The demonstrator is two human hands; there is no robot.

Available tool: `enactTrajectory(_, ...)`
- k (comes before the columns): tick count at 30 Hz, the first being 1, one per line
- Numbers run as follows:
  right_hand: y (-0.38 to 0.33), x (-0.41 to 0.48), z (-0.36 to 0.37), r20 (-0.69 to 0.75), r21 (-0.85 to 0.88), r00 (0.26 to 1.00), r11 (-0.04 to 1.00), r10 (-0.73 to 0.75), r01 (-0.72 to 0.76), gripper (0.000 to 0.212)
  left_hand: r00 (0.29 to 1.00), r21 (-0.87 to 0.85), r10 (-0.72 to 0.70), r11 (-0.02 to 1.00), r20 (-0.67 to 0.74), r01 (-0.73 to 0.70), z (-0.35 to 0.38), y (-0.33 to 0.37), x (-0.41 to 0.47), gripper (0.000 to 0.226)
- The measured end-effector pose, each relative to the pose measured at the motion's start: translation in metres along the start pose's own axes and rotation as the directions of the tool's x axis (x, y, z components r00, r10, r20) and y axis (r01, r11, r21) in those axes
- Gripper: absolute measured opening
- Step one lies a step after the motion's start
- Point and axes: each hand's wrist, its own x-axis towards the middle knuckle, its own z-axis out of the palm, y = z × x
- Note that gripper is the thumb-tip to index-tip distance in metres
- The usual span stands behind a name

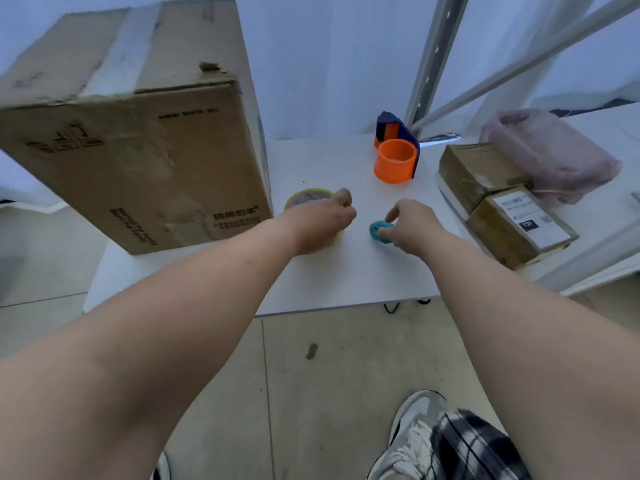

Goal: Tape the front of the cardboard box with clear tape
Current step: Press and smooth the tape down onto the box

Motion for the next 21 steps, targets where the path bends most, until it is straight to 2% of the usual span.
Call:
enactTrajectory(4,0.003,0.001,0.007,0.025,0.01,1.0,1.0,0.017,-0.017,0.035,0.997,-0.04,-0.056,0.998,-0.046,0.055,0.001,-0.008,-0.003,0.023)
enactTrajectory(6,0.008,0.001,0.006,0.024,-0.028,0.999,0.999,0.031,-0.03,0.036,0.996,-0.054,-0.068,0.996,-0.056,0.065,0.003,-0.009,-0.003,0.029)
enactTrajectory(9,0.01,-0.002,0.001,0.034,-0.08,0.998,0.996,0.046,-0.043,0.04,0.987,-0.187,-0.133,0.976,-0.096,0.113,-0.002,-0.005,-0.006,0.045)
enactTrajectory(15,-0.011,-0.011,-0.013,-0.004,-0.206,0.999,0.977,-0.049,0.047,0.04,0.972,-0.184,-0.167,0.973,-0.164,0.136,-0.029,-0.004,-0.028,0.042)
enactTrajectory(18,-0.034,-0.022,-0.018,-0.075,-0.167,0.987,0.977,-0.144,0.13,0.033,0.965,-0.175,-0.166,0.976,-0.202,0.132,-0.05,-0.008,-0.05,0.04)
enactTrajectory(21,-0.063,-0.037,-0.021,-0.166,-0.05,0.96,0.974,-0.227,0.221,0.032,0.94,-0.186,-0.183,0.974,-0.287,0.132,-0.065,-0.013,-0.082,0.037)
